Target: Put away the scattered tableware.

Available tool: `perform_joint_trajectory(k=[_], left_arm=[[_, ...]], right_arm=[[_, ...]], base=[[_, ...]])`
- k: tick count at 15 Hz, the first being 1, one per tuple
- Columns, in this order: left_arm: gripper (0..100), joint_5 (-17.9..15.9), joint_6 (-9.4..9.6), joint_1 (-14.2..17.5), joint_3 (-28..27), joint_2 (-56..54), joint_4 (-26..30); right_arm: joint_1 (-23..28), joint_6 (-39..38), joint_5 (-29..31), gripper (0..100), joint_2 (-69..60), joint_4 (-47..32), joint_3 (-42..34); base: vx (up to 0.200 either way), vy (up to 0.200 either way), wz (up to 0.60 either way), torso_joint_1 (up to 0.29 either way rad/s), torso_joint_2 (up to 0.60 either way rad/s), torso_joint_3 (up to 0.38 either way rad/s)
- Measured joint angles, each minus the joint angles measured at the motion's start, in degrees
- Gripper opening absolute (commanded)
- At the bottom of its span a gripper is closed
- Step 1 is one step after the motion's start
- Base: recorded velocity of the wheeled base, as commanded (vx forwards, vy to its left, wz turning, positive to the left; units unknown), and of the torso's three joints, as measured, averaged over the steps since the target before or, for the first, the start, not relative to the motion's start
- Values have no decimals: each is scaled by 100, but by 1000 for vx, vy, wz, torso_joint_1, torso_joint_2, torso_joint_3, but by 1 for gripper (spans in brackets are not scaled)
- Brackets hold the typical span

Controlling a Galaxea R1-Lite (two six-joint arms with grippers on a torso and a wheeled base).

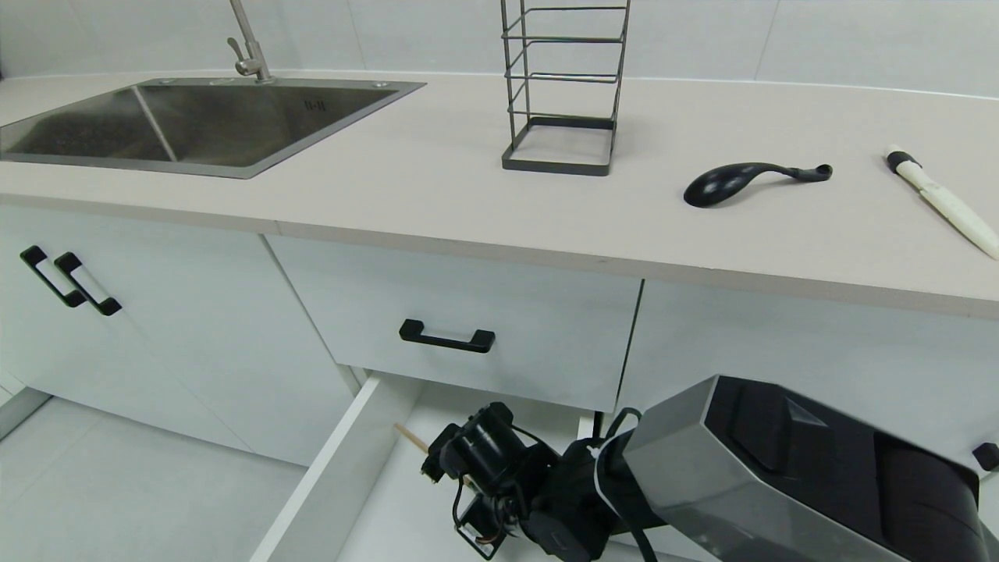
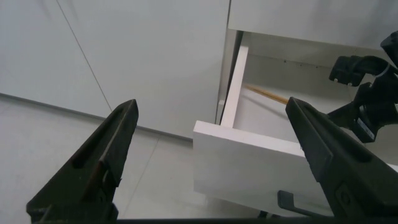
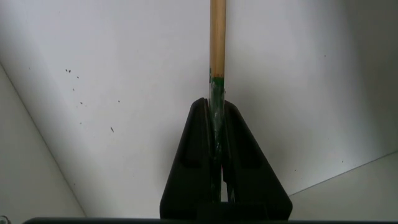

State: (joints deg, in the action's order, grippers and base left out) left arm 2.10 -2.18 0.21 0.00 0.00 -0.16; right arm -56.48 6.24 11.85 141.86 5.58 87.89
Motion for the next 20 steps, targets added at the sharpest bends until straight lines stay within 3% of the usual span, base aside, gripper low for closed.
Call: perform_joint_trajectory(k=[6,7,13,20], left_arm=[[100,0,0,-5,0,0,0],[100,0,0,-5,0,0,0],[100,0,-2,-5,0,0,2],[100,0,0,0,0,0,0]], right_arm=[[-7,68,-66,0,83,177,15],[-7,106,-68,100,105,174,30],[-33,139,-74,100,-21,177,63],[-363,115,-129,100,-1087,396,-494]], base=[[0,0,0,0,0,0],[0,0,0,0,0,0],[0,0,0,0,0,0],[0,0,0,0,0,0]])
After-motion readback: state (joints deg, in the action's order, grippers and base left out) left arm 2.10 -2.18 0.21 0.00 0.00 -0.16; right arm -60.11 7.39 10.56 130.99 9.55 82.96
